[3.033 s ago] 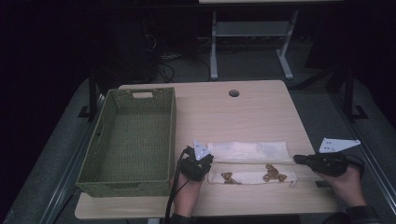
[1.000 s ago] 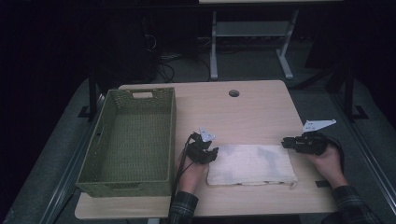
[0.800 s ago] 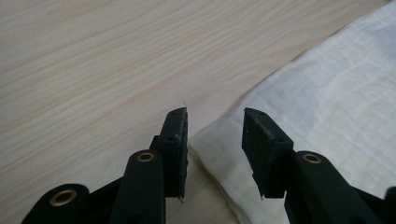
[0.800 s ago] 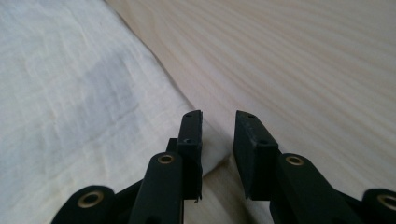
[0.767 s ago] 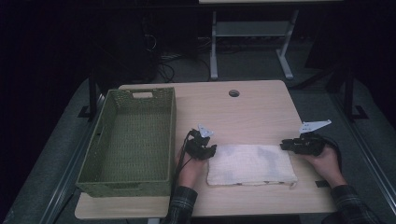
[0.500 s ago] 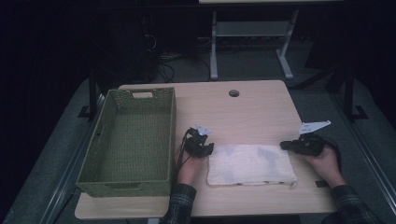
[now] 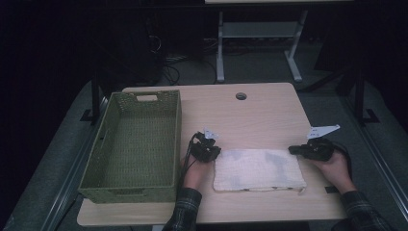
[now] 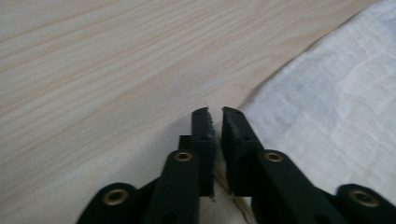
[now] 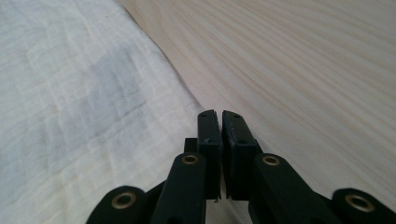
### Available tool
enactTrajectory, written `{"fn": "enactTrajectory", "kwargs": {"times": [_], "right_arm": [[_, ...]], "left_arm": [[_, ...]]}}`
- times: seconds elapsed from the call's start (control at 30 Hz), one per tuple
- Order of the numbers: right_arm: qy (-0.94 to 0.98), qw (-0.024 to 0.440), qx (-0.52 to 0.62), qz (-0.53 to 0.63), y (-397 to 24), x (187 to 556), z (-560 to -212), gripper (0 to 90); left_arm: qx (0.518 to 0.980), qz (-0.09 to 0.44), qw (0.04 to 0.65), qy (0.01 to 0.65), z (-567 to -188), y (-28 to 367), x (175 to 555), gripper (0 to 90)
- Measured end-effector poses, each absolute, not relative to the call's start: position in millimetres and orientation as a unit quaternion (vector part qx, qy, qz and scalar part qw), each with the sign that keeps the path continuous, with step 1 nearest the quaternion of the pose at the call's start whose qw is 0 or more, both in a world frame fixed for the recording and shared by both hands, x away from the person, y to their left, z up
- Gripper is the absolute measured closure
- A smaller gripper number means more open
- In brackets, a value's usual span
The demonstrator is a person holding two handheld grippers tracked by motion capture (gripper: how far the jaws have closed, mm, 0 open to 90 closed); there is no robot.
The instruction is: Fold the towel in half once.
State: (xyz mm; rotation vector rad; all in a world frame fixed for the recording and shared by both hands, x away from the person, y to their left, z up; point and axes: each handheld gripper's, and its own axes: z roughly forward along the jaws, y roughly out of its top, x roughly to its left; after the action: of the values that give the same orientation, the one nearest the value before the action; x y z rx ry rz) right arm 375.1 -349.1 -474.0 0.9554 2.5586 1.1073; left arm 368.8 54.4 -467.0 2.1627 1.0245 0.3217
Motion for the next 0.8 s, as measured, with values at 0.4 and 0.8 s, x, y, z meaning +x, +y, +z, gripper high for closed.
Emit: {"fn": "enactTrajectory", "kwargs": {"times": [0.4,0.8], "right_arm": [[0.846,0.137,0.341,0.387,-361.6,398.0,-455.7,86.9],[0.832,0.146,0.346,0.408,-356.1,413.2,-450.6,86.9]], "left_arm": [[0.819,0.145,0.380,0.405,-455.3,51.4,372.4,86.6],[0.807,0.175,0.387,0.410,-442.5,56.5,386.8,86.6]]}}
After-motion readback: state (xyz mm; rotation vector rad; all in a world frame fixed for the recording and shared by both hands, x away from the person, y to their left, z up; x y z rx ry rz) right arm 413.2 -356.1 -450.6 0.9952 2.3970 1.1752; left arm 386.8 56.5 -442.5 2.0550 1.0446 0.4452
